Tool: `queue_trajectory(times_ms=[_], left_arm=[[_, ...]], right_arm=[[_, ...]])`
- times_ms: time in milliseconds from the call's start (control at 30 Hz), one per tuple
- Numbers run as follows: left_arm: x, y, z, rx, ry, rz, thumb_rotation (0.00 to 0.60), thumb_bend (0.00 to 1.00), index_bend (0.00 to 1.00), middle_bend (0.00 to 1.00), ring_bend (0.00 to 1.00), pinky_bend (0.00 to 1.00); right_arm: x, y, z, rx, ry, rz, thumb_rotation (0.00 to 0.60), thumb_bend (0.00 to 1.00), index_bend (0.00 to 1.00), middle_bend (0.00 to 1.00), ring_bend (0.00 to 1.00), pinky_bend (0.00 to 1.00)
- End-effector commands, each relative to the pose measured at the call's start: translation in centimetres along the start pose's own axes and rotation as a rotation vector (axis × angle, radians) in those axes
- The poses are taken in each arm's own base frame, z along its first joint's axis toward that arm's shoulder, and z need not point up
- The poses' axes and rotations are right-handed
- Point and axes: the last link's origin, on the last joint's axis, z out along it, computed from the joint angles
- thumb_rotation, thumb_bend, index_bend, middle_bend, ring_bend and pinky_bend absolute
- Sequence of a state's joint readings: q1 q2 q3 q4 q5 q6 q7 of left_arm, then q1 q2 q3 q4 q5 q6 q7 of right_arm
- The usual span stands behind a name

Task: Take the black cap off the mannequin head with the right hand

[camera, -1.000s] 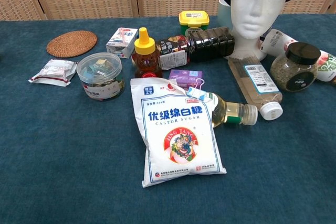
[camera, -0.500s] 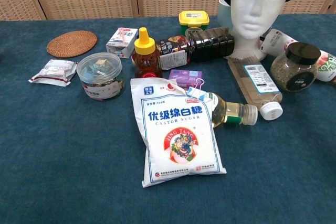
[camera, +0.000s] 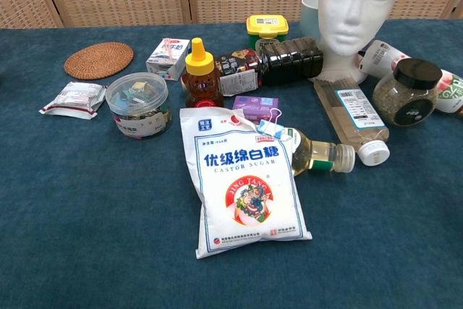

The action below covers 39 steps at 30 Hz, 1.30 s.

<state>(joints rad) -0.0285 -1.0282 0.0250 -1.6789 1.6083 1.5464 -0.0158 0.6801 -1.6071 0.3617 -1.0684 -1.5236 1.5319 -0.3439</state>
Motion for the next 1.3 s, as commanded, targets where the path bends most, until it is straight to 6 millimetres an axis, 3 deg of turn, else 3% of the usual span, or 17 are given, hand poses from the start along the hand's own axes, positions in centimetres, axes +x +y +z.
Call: queue_trajectory(times_ms=[33,267,433,500,700,867,1000,1133,1300], left_arm=[[0.0,-0.1,0.0,-0.001,-0.001,0.0,0.6,0.06,0.0,0.0,0.0,0.02],[0.1,-0.1,0.0,-0.002,-0.007,-0.002,0.6,0.06,0.0,0.0,0.0,0.02],[0.1,-0.1,-0.1,-0.001,-0.002,-0.01,0.6,0.06,0.0,0.0,0.0,0.02],[0.0,-0.1,0.0,0.0,-0.01,-0.005,0.6,0.06,0.0,0.0,0.0,0.02],[0.1,-0.1,-0.2,0.001,-0.007,-0.006,0.6,0.06,0.0,0.0,0.0,0.02],[-0.1,-0.2,0.0,0.012,-0.011,-0.005,0.6,0.06,0.0,0.0,0.0,0.02],[-0.4,0.2,-0.1,0.006,-0.024,0.012,0.6,0.06,0.0,0.0,0.0,0.02],[-0.6,0.4,-0.1,0.002,-0.027,0.016,0.6,0.06,0.0,0.0,0.0,0.02],[-0.6,0.4,-0.2,0.003,-0.03,0.016,0.6,0.06,0.0,0.0,0.0,0.02]], right_arm=[[0.1,0.0,0.1,0.01,0.01,0.0,0.6,0.58,0.65,0.74,0.74,0.87],[1.0,-0.2,1.5,0.015,0.066,-0.016,0.6,0.58,0.66,0.74,0.75,0.87],[2.5,0.4,3.8,-0.009,0.15,-0.043,0.6,0.58,0.66,0.74,0.75,0.87],[3.5,1.7,6.2,-0.038,0.198,-0.112,0.6,0.58,0.66,0.74,0.75,0.87],[4.4,3.6,8.4,-0.092,0.221,-0.133,0.6,0.58,0.66,0.74,0.75,0.87],[6.6,3.8,7.0,-0.027,0.321,-0.089,0.6,0.58,0.66,0.74,0.75,0.87],[8.0,2.8,5.5,0.04,0.376,-0.046,0.6,0.58,0.66,0.74,0.75,0.87],[9.2,0.5,4.2,0.15,0.416,-0.003,0.6,0.58,0.66,0.74,0.75,0.87],[8.9,-2.5,2.5,0.284,0.414,-0.003,0.6,0.58,0.66,0.74,0.74,0.87]])
